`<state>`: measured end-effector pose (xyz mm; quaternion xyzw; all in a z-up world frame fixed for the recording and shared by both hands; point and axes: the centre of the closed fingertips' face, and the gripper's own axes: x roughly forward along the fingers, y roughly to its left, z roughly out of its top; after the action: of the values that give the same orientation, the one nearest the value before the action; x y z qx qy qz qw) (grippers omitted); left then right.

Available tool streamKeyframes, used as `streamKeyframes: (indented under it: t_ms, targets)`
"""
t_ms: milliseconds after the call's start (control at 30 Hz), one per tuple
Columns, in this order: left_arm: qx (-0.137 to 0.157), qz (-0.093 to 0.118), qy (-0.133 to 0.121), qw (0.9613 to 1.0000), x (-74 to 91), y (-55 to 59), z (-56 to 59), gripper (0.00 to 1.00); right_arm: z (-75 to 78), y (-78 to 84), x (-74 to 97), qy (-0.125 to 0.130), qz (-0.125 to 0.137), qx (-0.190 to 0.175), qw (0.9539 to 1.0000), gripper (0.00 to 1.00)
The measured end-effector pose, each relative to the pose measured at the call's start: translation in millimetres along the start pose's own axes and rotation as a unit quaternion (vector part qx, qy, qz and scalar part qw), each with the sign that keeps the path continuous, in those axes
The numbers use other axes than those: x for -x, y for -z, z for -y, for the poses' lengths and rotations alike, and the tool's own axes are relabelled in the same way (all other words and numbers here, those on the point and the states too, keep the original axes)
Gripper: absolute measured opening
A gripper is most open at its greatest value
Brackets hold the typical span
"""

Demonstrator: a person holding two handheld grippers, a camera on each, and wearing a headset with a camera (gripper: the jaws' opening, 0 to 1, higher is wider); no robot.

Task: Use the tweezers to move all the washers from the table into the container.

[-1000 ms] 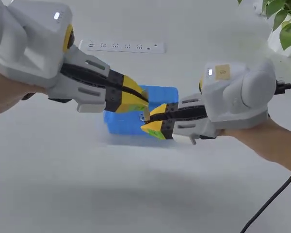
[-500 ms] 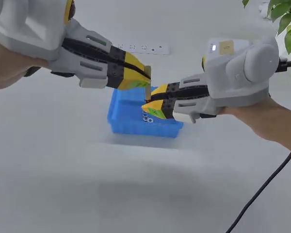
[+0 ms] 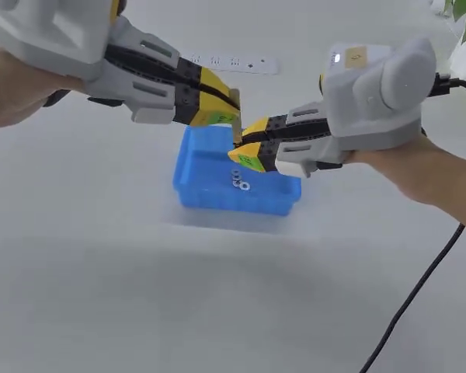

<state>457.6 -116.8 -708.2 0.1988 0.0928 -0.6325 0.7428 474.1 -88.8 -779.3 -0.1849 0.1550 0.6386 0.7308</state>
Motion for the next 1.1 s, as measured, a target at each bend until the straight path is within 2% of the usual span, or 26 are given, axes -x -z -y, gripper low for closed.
streamKeyframes:
  t_ms: [200,533,767,1100]
  targets:
    - [0.005,-0.006,-0.001,1.0,-6.0,12.2,-6.2,0.06,6.3,9.8,-5.0,-0.001,-0.006,-0.007,1.0,0.1]
    - [0.021,-0.016,0.003,0.9997,-15.4,34.2,-10.4,0.06,10.9,32.1,-17.1,-0.007,-0.021,-0.019,0.9996,0.11]
    - [0.024,-0.037,0.006,0.999,-24.9,55.3,-12.7,0.06,12.9,51.3,-26.5,-0.008,-0.036,-0.036,0.9987,0.11]
    - [0.051,-0.037,0.009,0.998,-32.4,68.1,-15.7,0.06,12.0,63.6,-29.9,-0.008,-0.05,-0.047,0.9977,0.11]
